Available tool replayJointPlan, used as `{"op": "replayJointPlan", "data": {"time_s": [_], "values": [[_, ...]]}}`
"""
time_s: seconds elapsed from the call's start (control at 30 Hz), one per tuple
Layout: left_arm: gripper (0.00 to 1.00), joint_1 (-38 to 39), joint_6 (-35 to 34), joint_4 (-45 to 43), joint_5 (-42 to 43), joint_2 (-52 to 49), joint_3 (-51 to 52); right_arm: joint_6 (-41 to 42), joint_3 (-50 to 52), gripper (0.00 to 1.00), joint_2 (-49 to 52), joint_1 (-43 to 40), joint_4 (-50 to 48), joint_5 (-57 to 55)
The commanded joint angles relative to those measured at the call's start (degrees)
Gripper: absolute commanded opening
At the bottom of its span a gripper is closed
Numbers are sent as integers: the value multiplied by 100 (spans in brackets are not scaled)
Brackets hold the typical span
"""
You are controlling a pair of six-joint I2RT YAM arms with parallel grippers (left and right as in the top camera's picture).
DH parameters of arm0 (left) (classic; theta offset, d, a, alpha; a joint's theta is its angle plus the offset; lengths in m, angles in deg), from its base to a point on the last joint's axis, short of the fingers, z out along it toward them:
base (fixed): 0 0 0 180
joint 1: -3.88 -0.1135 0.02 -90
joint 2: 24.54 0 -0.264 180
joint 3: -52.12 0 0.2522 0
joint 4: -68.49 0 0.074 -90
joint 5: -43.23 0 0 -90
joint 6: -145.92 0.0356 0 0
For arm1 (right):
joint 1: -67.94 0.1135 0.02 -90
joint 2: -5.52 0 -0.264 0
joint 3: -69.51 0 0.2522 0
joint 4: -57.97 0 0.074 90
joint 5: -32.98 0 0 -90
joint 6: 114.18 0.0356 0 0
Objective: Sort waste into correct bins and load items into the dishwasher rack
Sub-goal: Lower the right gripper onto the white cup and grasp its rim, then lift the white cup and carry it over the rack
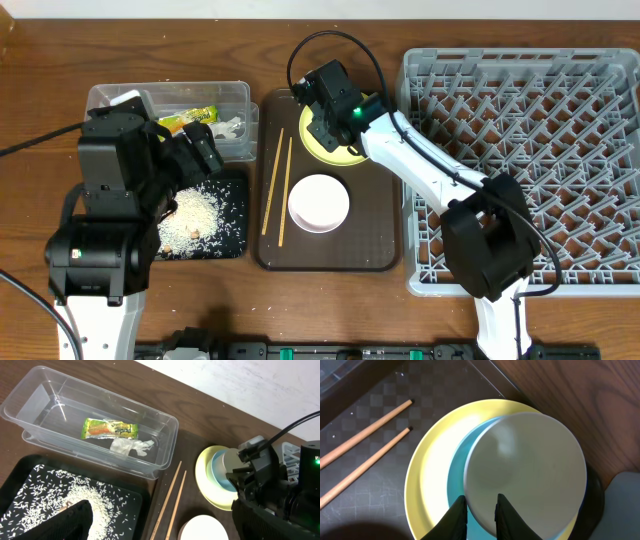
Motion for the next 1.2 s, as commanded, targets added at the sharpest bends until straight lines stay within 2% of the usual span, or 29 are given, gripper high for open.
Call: {"op": "replayJointPlan", "data": {"time_s": [0.0, 0.07, 0.23, 0.4, 0.7, 0.77, 0.9, 1.0, 1.17], "values": [[91, -24, 52, 7, -9, -33, -83, -208, 42, 21, 79, -22, 70, -87], [91, -24, 52, 4, -9, -33, -83, -271, 42, 24, 79, -33, 111, -90], [91, -24, 52, 7, -9, -33, -83, -289, 42, 24, 79, -50, 109, -90], [91, -24, 52, 7, -9, -33, -83, -289, 42, 18, 79, -52, 133, -85], [91, -24, 52, 4, -9, -33, -83, -289, 42, 15, 79, -55, 131, -90], [91, -24, 52, 7, -9, -33, -83, -289, 42, 10, 79, -52, 131, -92], [91, -24, 52, 4, -9, -33, -83, -289, 42, 10, 79, -52, 122, -109], [91, -24, 52, 4, -9, -33, -83, -289, 39, 1, 76, -52, 111, -107], [91, -24, 52, 7, -9, -33, -83, -284, 35, 1, 31, -31, 109, -107]]}}
